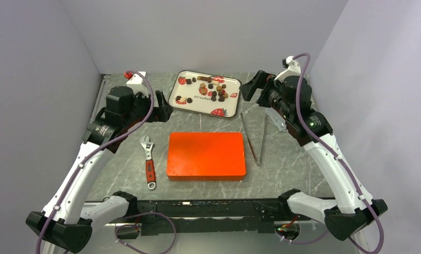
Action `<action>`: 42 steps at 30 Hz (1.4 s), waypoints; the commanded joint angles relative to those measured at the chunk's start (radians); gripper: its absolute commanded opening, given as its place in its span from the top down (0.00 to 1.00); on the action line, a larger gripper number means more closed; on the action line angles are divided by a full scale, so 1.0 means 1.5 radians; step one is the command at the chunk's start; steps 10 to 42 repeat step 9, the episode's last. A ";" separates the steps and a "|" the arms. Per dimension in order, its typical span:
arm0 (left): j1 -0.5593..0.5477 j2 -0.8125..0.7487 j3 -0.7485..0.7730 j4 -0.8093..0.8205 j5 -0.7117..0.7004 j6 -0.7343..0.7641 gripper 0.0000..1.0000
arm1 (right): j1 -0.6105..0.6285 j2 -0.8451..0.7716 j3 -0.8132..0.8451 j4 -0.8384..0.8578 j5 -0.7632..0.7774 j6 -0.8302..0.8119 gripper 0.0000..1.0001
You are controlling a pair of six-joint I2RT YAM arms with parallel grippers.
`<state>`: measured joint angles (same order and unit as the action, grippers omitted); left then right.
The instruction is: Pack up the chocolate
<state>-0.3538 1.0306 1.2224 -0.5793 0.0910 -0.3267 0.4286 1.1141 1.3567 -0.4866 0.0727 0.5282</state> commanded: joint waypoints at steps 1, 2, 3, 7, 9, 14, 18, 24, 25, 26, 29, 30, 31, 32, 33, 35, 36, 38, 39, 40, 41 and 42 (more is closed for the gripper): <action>0.002 -0.014 -0.032 0.024 -0.022 -0.005 0.01 | -0.002 -0.022 -0.032 0.054 -0.002 0.008 0.00; 0.002 -0.015 -0.037 0.026 -0.022 -0.005 0.01 | -0.001 -0.020 -0.033 0.055 -0.003 0.008 0.00; 0.002 -0.015 -0.040 0.028 -0.022 -0.004 0.01 | -0.002 -0.018 -0.032 0.055 -0.003 0.008 0.00; 0.002 -0.015 -0.046 0.031 -0.022 0.000 0.01 | -0.002 -0.010 -0.030 0.053 -0.008 0.009 0.00; 0.002 -0.014 -0.047 0.030 -0.023 -0.001 0.01 | -0.002 -0.009 -0.030 0.054 -0.009 0.010 0.00; 0.002 -0.014 -0.047 0.030 -0.023 -0.001 0.01 | -0.002 -0.009 -0.030 0.054 -0.009 0.010 0.00; 0.002 -0.014 -0.047 0.030 -0.023 -0.001 0.01 | -0.002 -0.009 -0.030 0.054 -0.009 0.010 0.00; 0.002 -0.014 -0.047 0.030 -0.023 -0.001 0.01 | -0.002 -0.009 -0.030 0.054 -0.009 0.010 0.00; 0.002 -0.014 -0.047 0.030 -0.023 -0.001 0.01 | -0.002 -0.009 -0.030 0.054 -0.009 0.010 0.00; 0.002 -0.014 -0.047 0.030 -0.023 -0.001 0.01 | -0.002 -0.009 -0.030 0.054 -0.009 0.010 0.00; 0.002 -0.014 -0.047 0.030 -0.023 -0.001 0.01 | -0.002 -0.009 -0.030 0.054 -0.009 0.010 0.00; 0.002 -0.014 -0.047 0.030 -0.023 -0.001 0.01 | -0.002 -0.009 -0.030 0.054 -0.009 0.010 0.00; 0.002 -0.014 -0.047 0.030 -0.023 -0.001 0.01 | -0.002 -0.009 -0.030 0.054 -0.009 0.010 0.00; 0.002 -0.014 -0.047 0.030 -0.023 -0.001 0.01 | -0.002 -0.009 -0.030 0.054 -0.009 0.010 0.00; 0.002 -0.014 -0.047 0.030 -0.023 -0.001 0.01 | -0.002 -0.009 -0.030 0.054 -0.009 0.010 0.00; 0.002 -0.014 -0.047 0.030 -0.023 -0.001 0.01 | -0.002 -0.009 -0.030 0.054 -0.009 0.010 0.00; 0.002 -0.014 -0.047 0.030 -0.023 -0.001 0.01 | -0.002 -0.009 -0.030 0.054 -0.009 0.010 0.00; 0.002 -0.014 -0.047 0.030 -0.023 -0.001 0.01 | -0.002 -0.009 -0.030 0.054 -0.009 0.010 0.00; 0.002 -0.014 -0.047 0.030 -0.023 -0.001 0.01 | -0.002 -0.009 -0.030 0.054 -0.009 0.010 0.00; 0.002 -0.014 -0.047 0.030 -0.023 -0.001 0.01 | -0.002 -0.009 -0.030 0.054 -0.009 0.010 0.00; 0.002 -0.014 -0.047 0.030 -0.023 -0.001 0.01 | -0.002 -0.009 -0.030 0.054 -0.009 0.010 0.00; 0.002 -0.014 -0.047 0.030 -0.023 -0.001 0.01 | -0.002 -0.009 -0.030 0.054 -0.009 0.010 0.00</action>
